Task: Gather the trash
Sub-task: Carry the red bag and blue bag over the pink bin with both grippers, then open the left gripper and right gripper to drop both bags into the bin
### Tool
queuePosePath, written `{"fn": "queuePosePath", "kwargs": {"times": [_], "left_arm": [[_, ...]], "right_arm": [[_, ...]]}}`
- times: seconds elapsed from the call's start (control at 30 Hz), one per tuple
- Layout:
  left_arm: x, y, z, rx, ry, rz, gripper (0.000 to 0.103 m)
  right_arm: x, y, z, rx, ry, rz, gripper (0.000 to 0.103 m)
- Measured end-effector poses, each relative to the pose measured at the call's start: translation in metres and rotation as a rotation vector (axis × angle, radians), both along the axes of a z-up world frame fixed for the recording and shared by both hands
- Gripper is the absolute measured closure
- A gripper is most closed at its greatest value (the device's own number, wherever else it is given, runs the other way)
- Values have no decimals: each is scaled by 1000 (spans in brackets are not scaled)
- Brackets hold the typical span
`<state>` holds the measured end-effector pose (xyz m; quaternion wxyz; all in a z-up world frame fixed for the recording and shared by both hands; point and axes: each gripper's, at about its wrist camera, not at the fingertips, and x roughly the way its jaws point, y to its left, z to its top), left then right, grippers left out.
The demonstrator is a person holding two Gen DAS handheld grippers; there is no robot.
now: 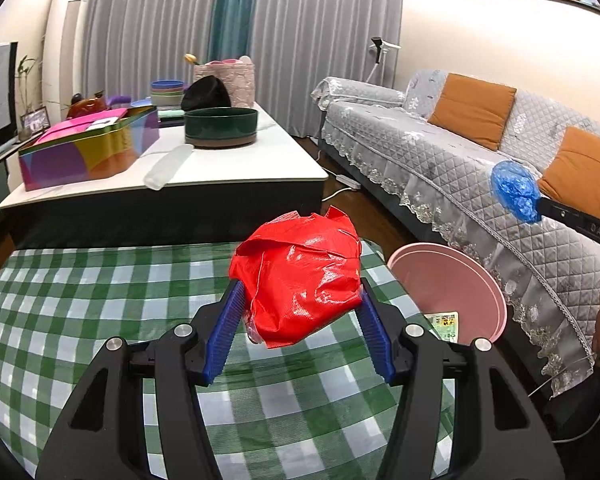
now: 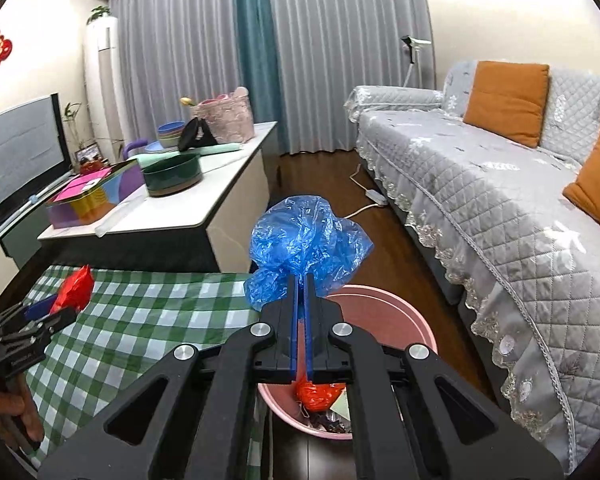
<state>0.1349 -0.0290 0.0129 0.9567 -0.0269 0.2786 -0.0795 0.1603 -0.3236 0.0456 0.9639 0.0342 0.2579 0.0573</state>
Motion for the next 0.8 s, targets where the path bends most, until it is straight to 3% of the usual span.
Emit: {"fn": "queuePosePath", "kwargs": {"times": [0.27, 0.8], "left_arm": [[9, -22, 2, 26, -11, -39, 48], [44, -87, 15, -4, -34, -159, 48]], "right_arm": [[7, -13, 0, 4, 5, -58, 100], [21, -32, -8, -7, 29, -119, 100]]}}
